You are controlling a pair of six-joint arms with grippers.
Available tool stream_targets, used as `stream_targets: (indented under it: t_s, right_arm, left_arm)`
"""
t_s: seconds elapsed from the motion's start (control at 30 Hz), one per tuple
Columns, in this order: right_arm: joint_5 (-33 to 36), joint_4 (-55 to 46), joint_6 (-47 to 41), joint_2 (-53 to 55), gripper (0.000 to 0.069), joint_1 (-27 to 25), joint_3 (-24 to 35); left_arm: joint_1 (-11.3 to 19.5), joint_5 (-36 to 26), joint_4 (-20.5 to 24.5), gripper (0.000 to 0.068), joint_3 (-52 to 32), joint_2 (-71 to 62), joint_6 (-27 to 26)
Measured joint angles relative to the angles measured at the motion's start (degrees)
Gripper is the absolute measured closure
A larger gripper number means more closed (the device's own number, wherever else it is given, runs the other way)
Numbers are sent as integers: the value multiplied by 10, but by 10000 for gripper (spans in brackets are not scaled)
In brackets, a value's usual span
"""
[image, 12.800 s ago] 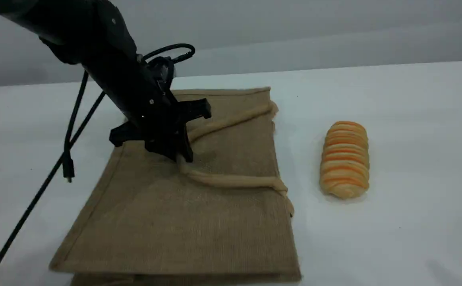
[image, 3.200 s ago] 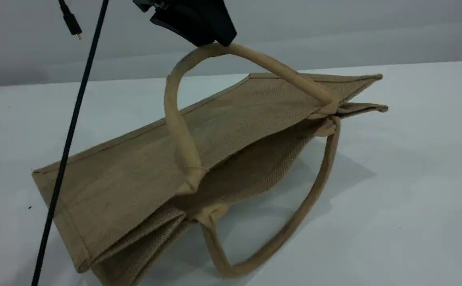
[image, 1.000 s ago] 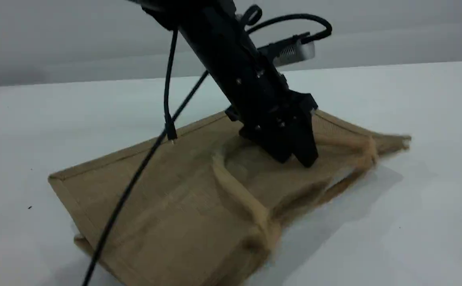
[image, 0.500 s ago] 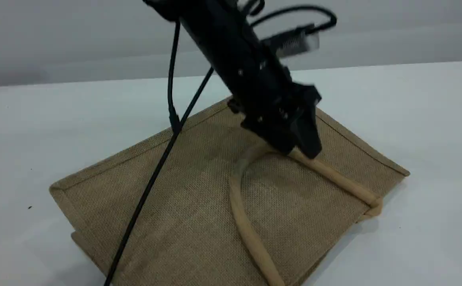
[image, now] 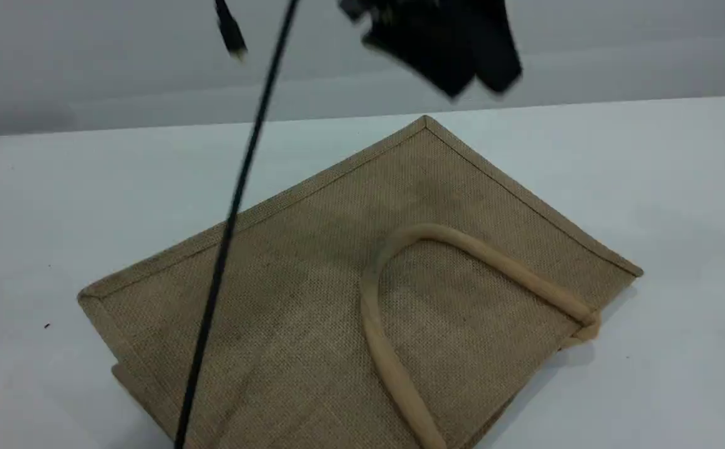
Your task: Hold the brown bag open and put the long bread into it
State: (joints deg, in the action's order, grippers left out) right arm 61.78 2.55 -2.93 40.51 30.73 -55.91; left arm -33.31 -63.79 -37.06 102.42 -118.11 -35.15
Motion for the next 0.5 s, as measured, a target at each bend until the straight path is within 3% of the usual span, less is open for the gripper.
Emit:
stream_targets:
  t_s: [0.1, 0.23, 0.5]
  right_arm:
    - [50, -2, -1, -28, 265, 0, 0]
    - [85, -2, -15, -83, 265, 0, 0]
    - [82, -26, -14, -214, 265, 0, 10]
  left_arm:
    - [-3, -26, 12, 259, 0, 41, 13]
    - [-23, -54, 65, 259, 0, 97, 47]
    - [-123, -66, 203, 259, 0, 196, 143]
